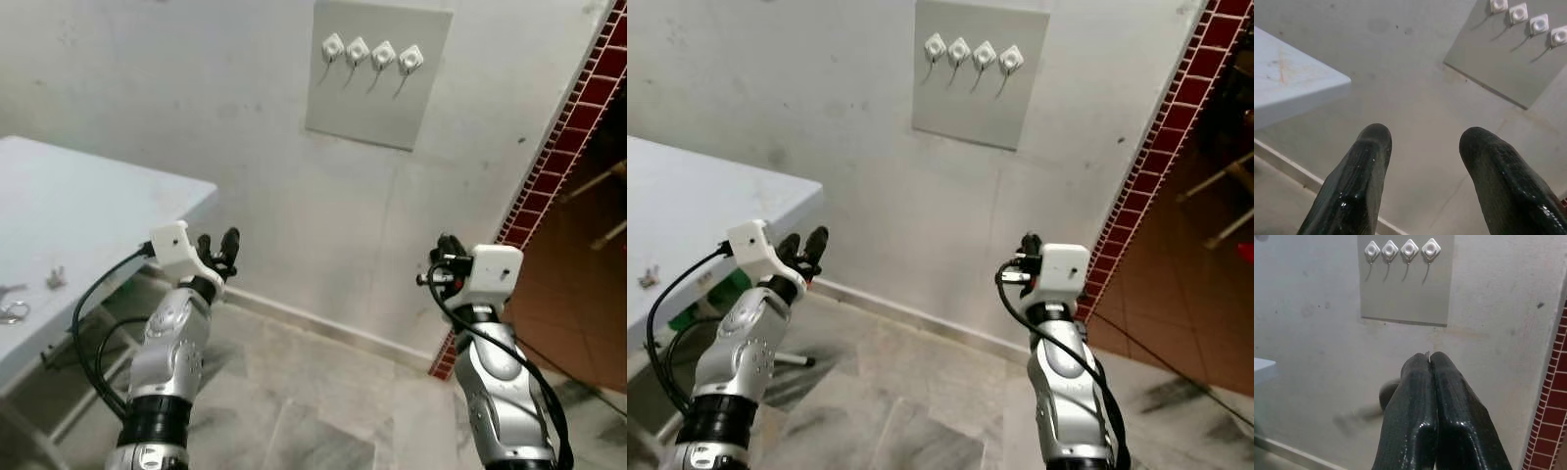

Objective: Hang keys on a hook

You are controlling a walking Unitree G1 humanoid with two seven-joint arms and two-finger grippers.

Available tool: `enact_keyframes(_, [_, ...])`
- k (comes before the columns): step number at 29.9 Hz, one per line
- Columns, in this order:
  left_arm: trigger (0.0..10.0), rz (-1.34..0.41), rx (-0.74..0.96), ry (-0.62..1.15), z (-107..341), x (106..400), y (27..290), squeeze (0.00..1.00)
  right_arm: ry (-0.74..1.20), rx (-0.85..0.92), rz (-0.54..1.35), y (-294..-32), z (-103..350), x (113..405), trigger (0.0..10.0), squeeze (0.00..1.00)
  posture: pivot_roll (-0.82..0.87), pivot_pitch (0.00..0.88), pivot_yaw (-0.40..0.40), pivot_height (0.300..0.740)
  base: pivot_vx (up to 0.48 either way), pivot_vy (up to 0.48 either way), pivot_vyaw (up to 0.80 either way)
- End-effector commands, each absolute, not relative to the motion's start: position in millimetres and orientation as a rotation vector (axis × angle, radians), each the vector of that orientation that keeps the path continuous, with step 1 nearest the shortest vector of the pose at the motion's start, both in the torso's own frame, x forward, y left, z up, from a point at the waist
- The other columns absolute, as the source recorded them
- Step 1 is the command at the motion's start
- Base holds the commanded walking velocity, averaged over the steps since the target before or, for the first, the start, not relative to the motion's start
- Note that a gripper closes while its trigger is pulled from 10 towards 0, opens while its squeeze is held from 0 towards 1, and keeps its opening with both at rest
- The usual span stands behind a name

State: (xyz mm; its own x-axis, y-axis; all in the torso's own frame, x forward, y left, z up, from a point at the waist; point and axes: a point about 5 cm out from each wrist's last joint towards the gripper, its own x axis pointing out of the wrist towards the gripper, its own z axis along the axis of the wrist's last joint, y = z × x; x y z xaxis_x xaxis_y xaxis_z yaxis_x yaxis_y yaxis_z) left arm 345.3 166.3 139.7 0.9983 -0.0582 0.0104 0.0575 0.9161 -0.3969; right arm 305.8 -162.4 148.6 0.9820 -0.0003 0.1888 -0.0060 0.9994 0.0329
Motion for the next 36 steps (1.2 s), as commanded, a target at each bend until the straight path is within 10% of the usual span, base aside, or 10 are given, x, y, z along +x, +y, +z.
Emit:
enact_keyframes(1, [10.0,-0.071,-0.42,-0.001,142.9,346.3,163.8,0.0,-0.219,0.025,-0.005,-164.4,155.7,305.6,10.0,0.0,0.03,0.0,-0.025,0.74,0.0,0.311,0.0])
enact_keyframes(36, [10.0,-0.091,-0.38,-0.029,149.6,346.2,163.7,0.0,-0.249,0.023,-0.018,-168.2,160.4,302.8,10.0,0.0,0.03,0.0,-0.02,0.74,0.071,0.072,0.0])
